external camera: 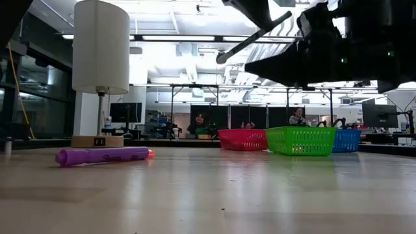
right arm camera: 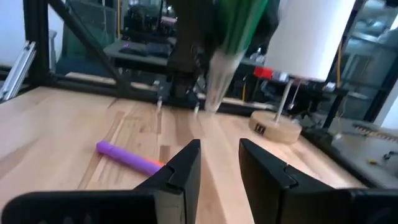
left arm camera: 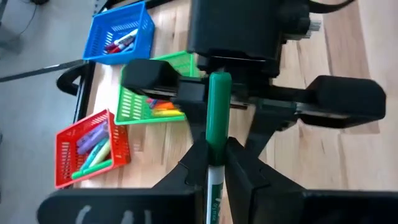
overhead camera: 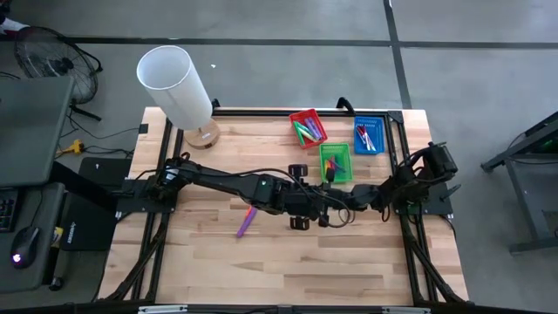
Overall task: Pick & Place Markers
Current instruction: Put the green marker in the blue bin
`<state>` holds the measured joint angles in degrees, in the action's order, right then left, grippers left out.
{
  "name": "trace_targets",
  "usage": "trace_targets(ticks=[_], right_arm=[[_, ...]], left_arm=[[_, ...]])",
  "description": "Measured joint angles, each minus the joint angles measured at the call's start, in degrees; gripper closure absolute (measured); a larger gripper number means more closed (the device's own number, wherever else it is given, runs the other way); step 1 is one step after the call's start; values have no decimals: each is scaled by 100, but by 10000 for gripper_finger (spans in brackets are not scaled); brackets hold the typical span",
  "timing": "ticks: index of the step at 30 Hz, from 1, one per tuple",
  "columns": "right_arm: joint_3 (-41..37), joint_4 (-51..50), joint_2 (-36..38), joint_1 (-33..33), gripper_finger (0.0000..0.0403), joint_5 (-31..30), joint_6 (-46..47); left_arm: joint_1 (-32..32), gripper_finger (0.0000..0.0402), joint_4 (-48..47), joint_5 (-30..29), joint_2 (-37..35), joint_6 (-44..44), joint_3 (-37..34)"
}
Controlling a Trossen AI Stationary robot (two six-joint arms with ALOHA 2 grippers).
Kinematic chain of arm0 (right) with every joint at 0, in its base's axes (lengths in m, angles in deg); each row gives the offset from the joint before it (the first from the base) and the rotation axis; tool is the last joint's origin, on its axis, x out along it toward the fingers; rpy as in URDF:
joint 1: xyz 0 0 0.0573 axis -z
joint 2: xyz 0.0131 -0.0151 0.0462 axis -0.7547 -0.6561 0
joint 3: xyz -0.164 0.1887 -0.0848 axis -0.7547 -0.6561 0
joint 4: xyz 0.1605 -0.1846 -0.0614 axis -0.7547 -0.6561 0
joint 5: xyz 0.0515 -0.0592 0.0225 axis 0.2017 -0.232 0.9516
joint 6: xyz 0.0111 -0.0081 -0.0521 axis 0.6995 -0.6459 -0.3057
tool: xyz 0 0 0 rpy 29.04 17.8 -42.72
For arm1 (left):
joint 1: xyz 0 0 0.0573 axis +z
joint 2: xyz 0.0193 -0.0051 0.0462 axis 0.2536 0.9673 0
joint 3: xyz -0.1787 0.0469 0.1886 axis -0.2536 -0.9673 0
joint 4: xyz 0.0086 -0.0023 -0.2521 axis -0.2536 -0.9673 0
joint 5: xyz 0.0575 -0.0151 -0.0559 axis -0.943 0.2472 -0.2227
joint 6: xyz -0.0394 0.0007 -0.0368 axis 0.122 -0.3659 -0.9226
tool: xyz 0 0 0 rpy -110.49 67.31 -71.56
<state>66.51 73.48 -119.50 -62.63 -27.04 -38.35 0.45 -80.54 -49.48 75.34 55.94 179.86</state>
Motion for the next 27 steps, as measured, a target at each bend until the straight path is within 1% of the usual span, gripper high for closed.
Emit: trace_targets(ticks=[6, 9, 15, 18, 24, 27], right_arm=[[0, 485, 3, 0, 304, 22, -393], [0, 472, 4, 2, 304, 63, -423], [4, 632, 7, 0, 304, 518, -426], [104, 627, 4, 2, 304, 523, -453], [324, 612, 4, 4, 305, 751, -562], [360, 586, 4, 11, 316, 700, -548]], left_arm=[[0, 379, 58, 26, 0, 3, 4], [0, 379, 136, 27, 0, 48, 4], [4, 379, 352, 236, 0, 154, 4], [4, 379, 360, 265, 0, 154, 4], [2, 379, 361, 280, 0, 152, 4], [2, 379, 357, 280, 0, 152, 4]])
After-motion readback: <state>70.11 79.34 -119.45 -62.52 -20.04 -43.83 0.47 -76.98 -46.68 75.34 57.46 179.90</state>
